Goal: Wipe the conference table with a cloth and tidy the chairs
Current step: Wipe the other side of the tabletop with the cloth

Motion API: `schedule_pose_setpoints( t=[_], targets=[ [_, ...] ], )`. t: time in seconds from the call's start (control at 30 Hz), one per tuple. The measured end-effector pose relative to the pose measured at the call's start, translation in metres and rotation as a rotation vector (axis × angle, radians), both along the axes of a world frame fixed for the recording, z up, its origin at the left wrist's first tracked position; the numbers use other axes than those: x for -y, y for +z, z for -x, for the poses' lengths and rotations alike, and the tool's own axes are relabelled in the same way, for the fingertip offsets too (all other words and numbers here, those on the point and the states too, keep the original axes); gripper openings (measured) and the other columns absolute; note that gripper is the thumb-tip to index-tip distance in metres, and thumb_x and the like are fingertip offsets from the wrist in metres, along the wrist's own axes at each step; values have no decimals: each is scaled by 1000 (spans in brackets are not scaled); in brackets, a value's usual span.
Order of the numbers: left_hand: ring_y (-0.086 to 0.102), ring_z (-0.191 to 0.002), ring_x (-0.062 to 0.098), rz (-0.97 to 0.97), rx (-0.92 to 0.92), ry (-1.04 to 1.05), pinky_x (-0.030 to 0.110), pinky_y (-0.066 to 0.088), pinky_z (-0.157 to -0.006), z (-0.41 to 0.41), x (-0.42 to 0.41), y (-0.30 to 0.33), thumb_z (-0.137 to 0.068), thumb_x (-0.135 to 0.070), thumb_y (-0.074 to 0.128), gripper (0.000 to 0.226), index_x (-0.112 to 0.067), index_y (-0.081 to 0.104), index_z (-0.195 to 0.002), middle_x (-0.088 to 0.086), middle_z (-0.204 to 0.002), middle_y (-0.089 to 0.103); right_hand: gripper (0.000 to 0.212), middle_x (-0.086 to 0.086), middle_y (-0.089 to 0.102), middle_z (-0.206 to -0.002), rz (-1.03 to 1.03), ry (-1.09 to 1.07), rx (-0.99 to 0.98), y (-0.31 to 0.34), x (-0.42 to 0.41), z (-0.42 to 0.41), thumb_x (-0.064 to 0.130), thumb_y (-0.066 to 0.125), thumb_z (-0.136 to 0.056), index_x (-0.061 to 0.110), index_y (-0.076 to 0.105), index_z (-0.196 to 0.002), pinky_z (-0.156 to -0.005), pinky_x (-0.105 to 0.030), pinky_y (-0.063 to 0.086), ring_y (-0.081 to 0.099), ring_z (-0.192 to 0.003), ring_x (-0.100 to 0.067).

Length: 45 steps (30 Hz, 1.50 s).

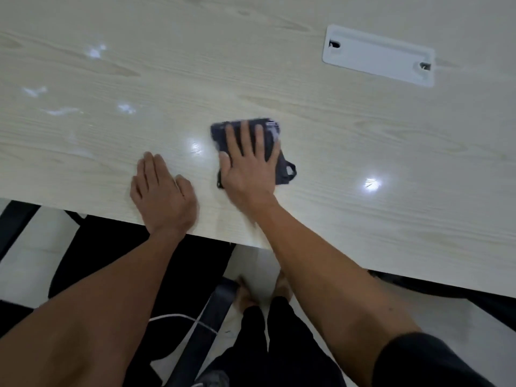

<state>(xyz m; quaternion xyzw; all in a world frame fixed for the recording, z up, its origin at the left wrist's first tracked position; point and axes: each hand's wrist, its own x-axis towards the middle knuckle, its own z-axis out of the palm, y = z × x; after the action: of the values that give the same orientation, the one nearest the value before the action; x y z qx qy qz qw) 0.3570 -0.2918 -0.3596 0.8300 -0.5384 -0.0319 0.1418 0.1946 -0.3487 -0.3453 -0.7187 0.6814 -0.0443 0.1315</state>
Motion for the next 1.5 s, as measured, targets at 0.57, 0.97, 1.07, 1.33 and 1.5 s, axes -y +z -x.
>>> schedule_pose_setpoints(
  t=[0.57,0.97,1.07,1.33,1.5],
  targets=[
    [32,-154,32,3,36,-502,50,27,-121,57,-10,2,-100,-41,42,65,-5,43,-154,16,-165,36,60,7,-5,-176,-132,-581,-34,9,-137,248,55,14,-109,41,0,-166,-126,-62,-7,-9,-162,-22],
    [32,-155,27,-3,22,-480,45,26,-119,24,0,4,-101,-32,40,58,-10,44,-154,12,-166,37,66,-9,4,-176,10,-435,6,-8,-143,14,50,27,-109,24,15,-168,-121,-71,3,1,-162,-36],
    [29,-155,28,-27,28,-391,46,24,-121,-3,7,8,-102,-32,36,58,-9,42,-155,12,-167,35,67,-9,3,-176,-4,-322,29,-9,-126,-25,51,28,-108,23,15,-168,-120,-73,2,0,-161,-38],
    [27,-156,28,-37,-11,-161,47,22,-122,-57,19,6,-102,-36,33,61,-9,42,-156,13,-167,34,68,-10,7,-176,-21,-100,27,-5,-42,-85,52,26,-107,23,17,-168,-119,-73,-3,0,-161,-39],
    [26,-157,26,-36,-2,-3,48,21,-123,-83,35,3,-104,-37,39,59,-9,40,-156,12,-168,32,68,-9,9,-176,-11,17,18,-9,27,-117,53,21,-106,24,17,-168,-120,-72,-4,0,-161,-38]
  ],
)
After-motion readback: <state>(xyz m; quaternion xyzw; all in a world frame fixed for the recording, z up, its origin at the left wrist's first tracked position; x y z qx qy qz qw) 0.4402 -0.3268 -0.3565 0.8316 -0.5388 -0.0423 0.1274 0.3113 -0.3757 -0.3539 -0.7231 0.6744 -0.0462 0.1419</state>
